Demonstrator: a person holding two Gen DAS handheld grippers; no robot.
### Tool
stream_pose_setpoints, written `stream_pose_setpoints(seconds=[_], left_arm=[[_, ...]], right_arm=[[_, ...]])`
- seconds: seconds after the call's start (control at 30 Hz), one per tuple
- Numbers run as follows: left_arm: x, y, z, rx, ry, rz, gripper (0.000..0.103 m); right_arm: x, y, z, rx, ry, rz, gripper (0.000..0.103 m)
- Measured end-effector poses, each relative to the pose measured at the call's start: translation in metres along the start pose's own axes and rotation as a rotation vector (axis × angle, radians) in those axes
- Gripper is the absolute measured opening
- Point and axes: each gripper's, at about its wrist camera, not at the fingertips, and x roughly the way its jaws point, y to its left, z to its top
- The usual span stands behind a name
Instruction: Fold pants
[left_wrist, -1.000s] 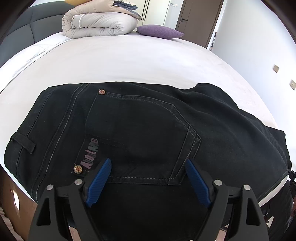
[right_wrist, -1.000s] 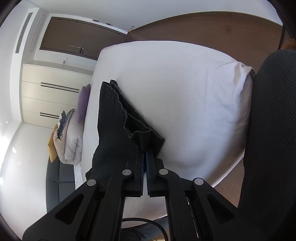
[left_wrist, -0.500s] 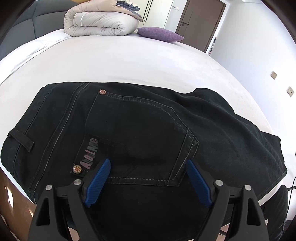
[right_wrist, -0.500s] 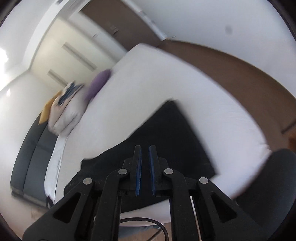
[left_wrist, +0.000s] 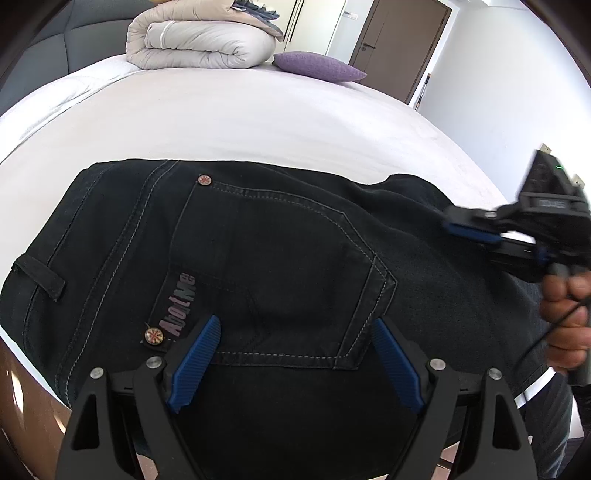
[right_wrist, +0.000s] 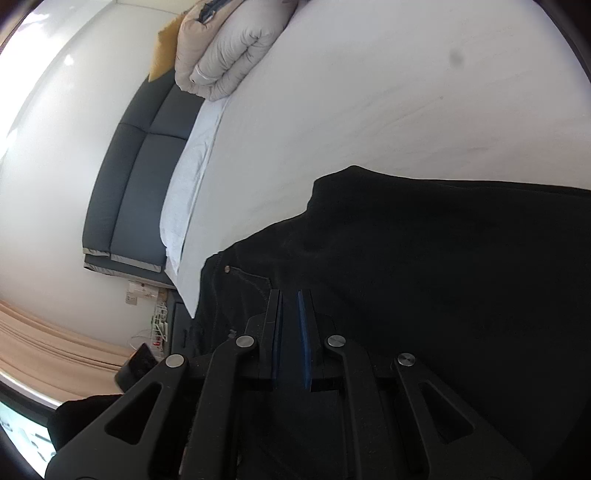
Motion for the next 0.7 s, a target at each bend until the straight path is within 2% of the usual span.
stream_pose_setpoints(seconds=[0.07,0.1,0.17,0.27,0.33,0.4,0.5,0.57,0.63,0.7], left_arm=[[0.000,0.001,0.001,-0.004,0.001,-0.009,0.087],[0.000,0.002,0.001,-0.005,0.001,-0.011,0.087],[0.000,0.003,0.000,-0.007,0.000,-0.015,0.087],[0.000,0.005,-0.001,-0.014,-0.003,-0.020,0.087],[0.000,0.006,-0.001,-0.019,-0.005,-0.023,0.087],[-0.002,0.009,-0.002,-0.023,-0.008,-0.027,0.087],[-0.003,0.013,-0.003,-0.032,-0.010,-0.032,0.087],[-0.002,0.012,-0.003,-0.022,-0.006,-0.017,0.087],[-0.001,0.007,-0.004,0.002,0.002,0.013,0.087],[0.000,0.000,-0.004,0.025,0.009,0.042,0.087]], right_arm=[[0.022,-0.011,0.011,-0.016,-0.018,-0.073,0.008],[0.027,-0.022,0.017,0.015,-0.030,-0.096,0.003],[0.024,-0.048,0.028,0.106,-0.090,-0.065,0.000],[-0.008,-0.067,0.037,0.141,-0.230,-0.127,0.000],[-0.036,-0.081,0.036,0.189,-0.282,-0.163,0.001],[-0.062,-0.077,0.025,0.172,-0.306,-0.127,0.001],[-0.075,-0.051,-0.011,0.049,-0.246,-0.038,0.001],[-0.068,-0.049,-0.032,0.002,-0.171,-0.043,0.001],[-0.062,-0.073,-0.048,0.072,-0.137,-0.082,0.001],[-0.068,-0.098,-0.056,0.161,-0.171,-0.005,0.000]])
